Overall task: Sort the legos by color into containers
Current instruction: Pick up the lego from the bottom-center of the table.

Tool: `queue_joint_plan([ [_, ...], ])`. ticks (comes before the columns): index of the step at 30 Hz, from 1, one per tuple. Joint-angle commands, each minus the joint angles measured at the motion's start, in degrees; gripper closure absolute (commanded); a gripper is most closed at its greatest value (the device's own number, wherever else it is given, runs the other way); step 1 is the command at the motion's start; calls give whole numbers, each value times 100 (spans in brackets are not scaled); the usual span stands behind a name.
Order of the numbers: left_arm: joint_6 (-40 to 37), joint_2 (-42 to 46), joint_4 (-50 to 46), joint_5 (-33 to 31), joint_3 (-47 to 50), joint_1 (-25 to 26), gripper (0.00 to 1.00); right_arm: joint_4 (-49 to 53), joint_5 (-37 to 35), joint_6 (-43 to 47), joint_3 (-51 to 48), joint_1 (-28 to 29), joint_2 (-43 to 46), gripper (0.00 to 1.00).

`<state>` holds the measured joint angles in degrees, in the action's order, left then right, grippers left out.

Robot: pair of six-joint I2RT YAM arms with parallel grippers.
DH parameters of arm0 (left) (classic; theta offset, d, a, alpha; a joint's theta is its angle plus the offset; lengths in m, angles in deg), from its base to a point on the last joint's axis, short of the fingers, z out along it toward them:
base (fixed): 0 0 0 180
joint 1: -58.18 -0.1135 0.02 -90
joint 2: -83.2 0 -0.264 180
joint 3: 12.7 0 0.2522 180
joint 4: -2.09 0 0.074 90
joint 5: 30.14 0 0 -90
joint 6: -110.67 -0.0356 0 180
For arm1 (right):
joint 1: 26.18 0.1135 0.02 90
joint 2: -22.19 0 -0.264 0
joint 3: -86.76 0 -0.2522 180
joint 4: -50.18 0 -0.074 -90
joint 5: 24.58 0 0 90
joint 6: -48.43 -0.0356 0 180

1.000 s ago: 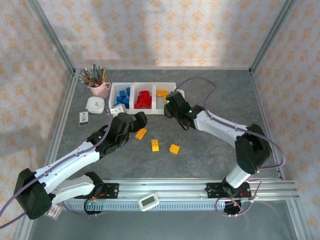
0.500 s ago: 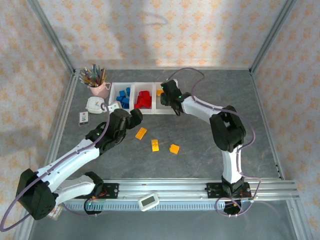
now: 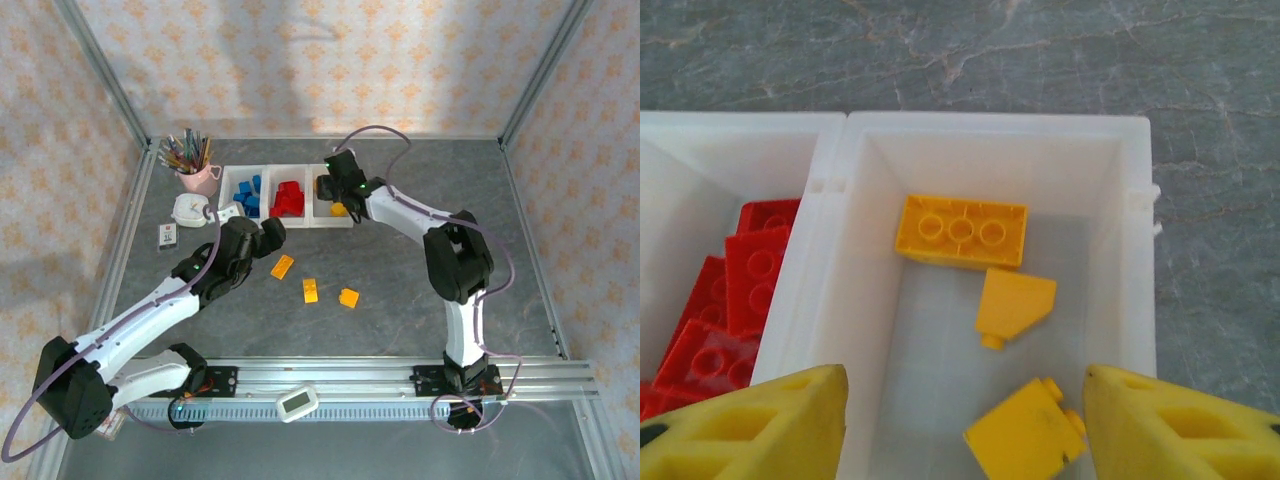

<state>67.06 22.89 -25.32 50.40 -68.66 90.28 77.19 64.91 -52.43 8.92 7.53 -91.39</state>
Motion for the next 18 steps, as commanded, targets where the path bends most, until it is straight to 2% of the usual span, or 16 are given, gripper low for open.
queue_joint_plan([
  [1,-86,176,-120,151,-72,-62,1,146,99,-109,-397,69,773,35],
  [8,69,284,124,675,257,4,1,380,133,-176,-1732,239,1998,29],
  [18,579,401,186,406,625,705,1,835,119,-326,-3533,680,3324,25],
])
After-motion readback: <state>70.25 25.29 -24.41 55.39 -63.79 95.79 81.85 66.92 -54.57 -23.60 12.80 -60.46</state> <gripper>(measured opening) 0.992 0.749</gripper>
